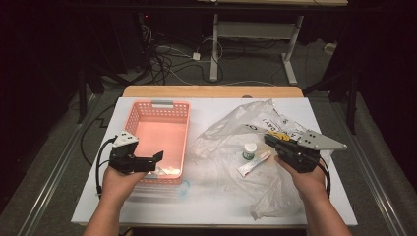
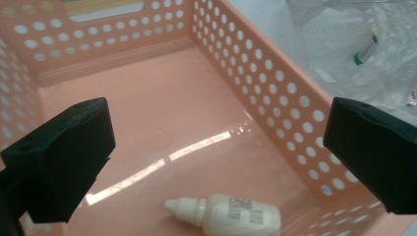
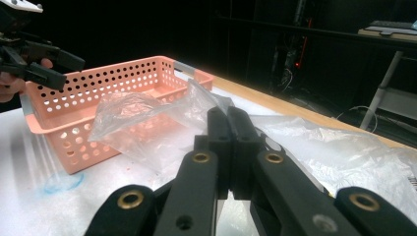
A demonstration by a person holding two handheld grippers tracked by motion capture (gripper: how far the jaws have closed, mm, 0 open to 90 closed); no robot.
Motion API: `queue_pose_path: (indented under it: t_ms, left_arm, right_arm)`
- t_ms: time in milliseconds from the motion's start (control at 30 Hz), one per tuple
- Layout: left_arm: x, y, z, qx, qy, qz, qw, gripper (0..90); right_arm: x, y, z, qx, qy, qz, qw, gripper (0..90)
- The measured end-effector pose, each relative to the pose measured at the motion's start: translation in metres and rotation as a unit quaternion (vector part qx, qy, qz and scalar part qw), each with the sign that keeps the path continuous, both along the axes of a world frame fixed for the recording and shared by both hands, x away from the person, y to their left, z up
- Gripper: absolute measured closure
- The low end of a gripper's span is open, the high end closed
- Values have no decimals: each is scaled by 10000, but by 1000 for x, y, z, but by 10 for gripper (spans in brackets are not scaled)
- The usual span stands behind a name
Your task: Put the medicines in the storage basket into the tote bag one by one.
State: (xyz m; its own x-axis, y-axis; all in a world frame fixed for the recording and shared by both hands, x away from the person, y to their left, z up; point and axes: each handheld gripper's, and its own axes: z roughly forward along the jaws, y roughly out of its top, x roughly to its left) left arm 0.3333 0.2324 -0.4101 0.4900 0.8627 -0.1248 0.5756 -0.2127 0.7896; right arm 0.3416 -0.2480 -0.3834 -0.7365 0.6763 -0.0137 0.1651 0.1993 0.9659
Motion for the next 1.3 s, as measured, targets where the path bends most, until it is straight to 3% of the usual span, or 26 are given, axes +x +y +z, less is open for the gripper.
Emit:
queue_pose_path:
  t_ms: [233, 333, 467, 567, 600, 733, 833, 900, 967, 1100, 1167, 1267, 1300]
  left_arm:
    - [0, 17, -2, -46, 39, 205, 9998, 0]
    - [0, 19, -2, 1, 35, 317, 9995, 41]
    - [4, 13, -2, 75, 134, 119, 9998, 161]
    - [8, 9, -4, 164, 337, 18, 9993, 227]
    - [10, 8, -5, 198, 411, -18, 9990, 253]
    - [17, 2, -4, 672, 680, -78, 9954, 384]
    - [23, -5, -6, 1138, 992, -105, 9885, 478]
    - [26, -8, -7, 1218, 1194, -150, 9852, 569]
    - [30, -6, -8, 1112, 1446, -207, 9830, 668]
    - [36, -3, -10, 1143, 1883, -423, 9745, 833]
    - [36, -4, -11, 1335, 2028, -459, 9690, 861]
    - [38, -9, -15, 1620, 2322, -562, 9574, 871]
    - [39, -10, -15, 1640, 2374, -561, 9558, 875]
  right_arm:
    - [0, 1, -1, -4, 19, 4, 10000, 900]
    - [1, 2, -1, -15, 8, 20, 10000, 900]
    - [1, 2, -2, -38, 37, 18, 10000, 900]
    - [1, 3, -3, -55, 58, 34, 10000, 900]
    - [1, 4, -3, -55, 59, 39, 10000, 900]
    - [2, 3, -3, -43, 46, 52, 10000, 900]
    - [2, 3, -3, -41, 37, 44, 10000, 900]
    - [1, 3, -2, -45, 31, 33, 10000, 900]
    - [1, 3, -1, -33, 4, 50, 10000, 900]
    - [-1, 1, 1, 1, -6, 23, 10000, 900]
    - [-1, 0, 1, 4, -8, 28, 10000, 900]
    - [0, 1, 1, 2, -3, 23, 10000, 900]
    - [0, 1, 1, 2, -7, 36, 10000, 900]
